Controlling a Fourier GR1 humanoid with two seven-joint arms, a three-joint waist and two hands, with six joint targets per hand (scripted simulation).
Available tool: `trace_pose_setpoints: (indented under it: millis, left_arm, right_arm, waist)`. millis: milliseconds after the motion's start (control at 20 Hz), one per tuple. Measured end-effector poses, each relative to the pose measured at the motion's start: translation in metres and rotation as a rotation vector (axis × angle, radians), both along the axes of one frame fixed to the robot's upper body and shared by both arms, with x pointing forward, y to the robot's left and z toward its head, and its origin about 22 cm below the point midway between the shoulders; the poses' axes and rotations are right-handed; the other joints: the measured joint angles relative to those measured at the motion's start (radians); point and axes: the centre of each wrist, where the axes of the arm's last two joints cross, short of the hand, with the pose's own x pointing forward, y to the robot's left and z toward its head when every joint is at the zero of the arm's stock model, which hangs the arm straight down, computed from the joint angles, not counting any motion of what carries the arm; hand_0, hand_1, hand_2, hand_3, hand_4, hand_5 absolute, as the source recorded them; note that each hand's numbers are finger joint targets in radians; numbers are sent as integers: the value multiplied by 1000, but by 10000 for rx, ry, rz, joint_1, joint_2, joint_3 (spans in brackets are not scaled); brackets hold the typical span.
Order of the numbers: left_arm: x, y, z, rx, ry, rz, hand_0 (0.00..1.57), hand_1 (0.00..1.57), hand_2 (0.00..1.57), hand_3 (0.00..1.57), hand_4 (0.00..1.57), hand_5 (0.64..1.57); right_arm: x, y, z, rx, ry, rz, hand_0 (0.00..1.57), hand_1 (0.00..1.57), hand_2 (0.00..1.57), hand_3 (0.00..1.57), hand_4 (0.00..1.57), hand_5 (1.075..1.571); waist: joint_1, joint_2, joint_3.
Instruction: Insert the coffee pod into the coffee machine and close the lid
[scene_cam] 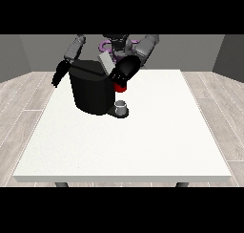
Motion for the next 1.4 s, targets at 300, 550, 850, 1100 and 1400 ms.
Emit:
trace_pose_setpoints:
  millis: [300,550,850,1100,1400]
  left_arm:
    - [-2,9,3,512,-338,-38,742,742,871,653,0,1571]
    - [-2,9,5,861,-593,146,0,0,623,490,0,1571]
    - [-2,12,7,952,-747,244,0,0,481,381,0,1571]
    - [2,5,-13,937,-375,206,0,0,221,146,0,1571]
    - [4,-1,-67,596,1036,143,0,0,0,0,0,1571]
  right_arm:
    - [-2,-1,-2,-123,-26,70,0,0,0,0,173,1571]
    - [-1,2,0,-212,-30,-25,0,0,0,0,152,1571]
    - [2,4,5,-72,40,-19,0,0,0,0,153,1571]
    - [-2,0,-6,39,476,-205,0,0,0,0,0,1571]
    - [-21,-13,-50,252,1536,-579,0,0,0,0,0,1571]
  waist:
    - [-102,64,-2]
    - [-59,88,4]
    - [-39,79,9]
    - [224,-362,18]
    - [930,-1630,-7]
